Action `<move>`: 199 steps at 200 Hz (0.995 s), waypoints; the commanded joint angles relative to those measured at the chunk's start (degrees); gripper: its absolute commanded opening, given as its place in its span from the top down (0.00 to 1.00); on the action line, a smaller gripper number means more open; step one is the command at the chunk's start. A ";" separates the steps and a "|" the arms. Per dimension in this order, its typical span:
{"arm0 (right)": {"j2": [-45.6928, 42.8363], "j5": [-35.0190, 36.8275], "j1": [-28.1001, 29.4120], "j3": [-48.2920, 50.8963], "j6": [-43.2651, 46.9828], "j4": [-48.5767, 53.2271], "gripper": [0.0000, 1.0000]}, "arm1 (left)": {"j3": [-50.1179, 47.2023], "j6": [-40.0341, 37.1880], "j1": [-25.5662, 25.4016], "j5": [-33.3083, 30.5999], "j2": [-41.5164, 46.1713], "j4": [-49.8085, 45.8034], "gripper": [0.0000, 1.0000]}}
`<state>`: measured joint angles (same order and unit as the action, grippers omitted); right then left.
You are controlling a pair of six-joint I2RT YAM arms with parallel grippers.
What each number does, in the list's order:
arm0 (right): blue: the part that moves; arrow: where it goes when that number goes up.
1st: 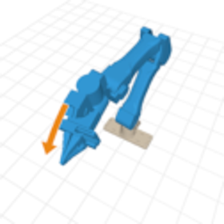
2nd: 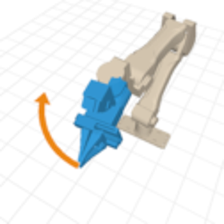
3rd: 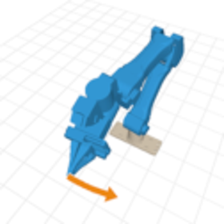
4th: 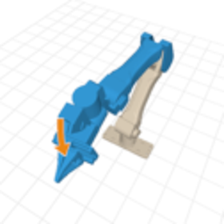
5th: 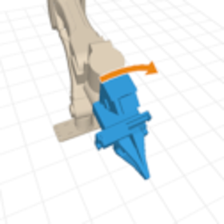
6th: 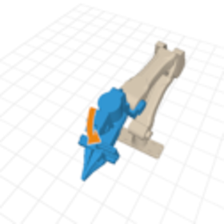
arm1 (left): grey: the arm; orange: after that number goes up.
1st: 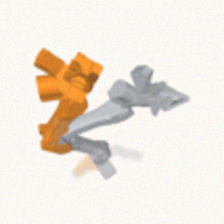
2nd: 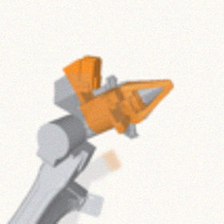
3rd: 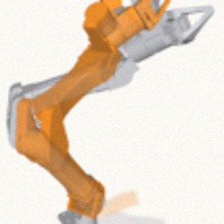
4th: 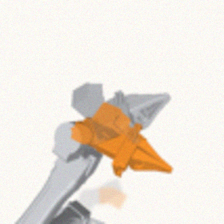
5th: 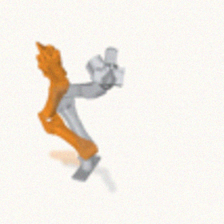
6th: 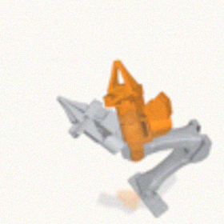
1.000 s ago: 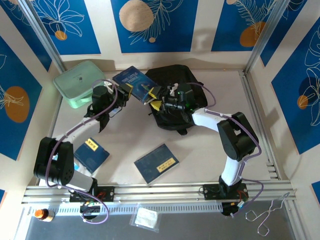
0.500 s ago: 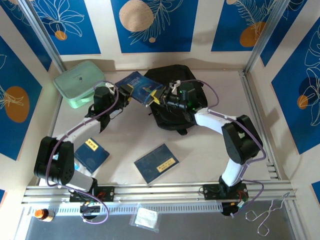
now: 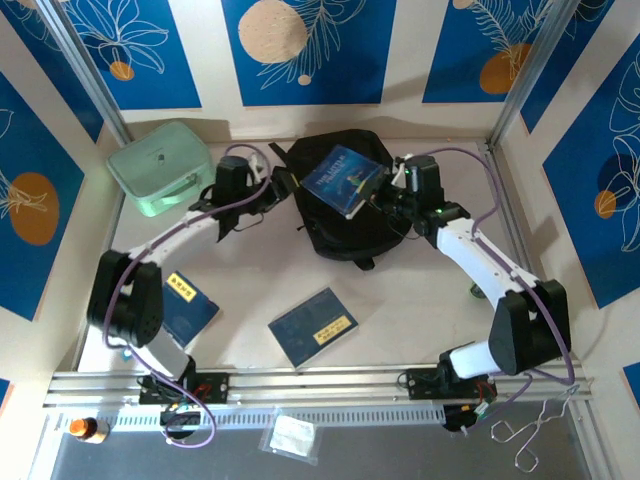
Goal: Pack the student bag
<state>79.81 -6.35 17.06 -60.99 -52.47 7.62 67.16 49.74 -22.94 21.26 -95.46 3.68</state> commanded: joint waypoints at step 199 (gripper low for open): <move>9.91 -4.85 -9.44 -6.48 10.81 14.27 1.00 | 23.70 -34.74 -8.35 -10.94 -20.83 -38.69 0.50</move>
<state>89.73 -7.75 7.14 -64.82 -42.63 22.70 92.01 21.87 -31.03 12.73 -121.40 -28.99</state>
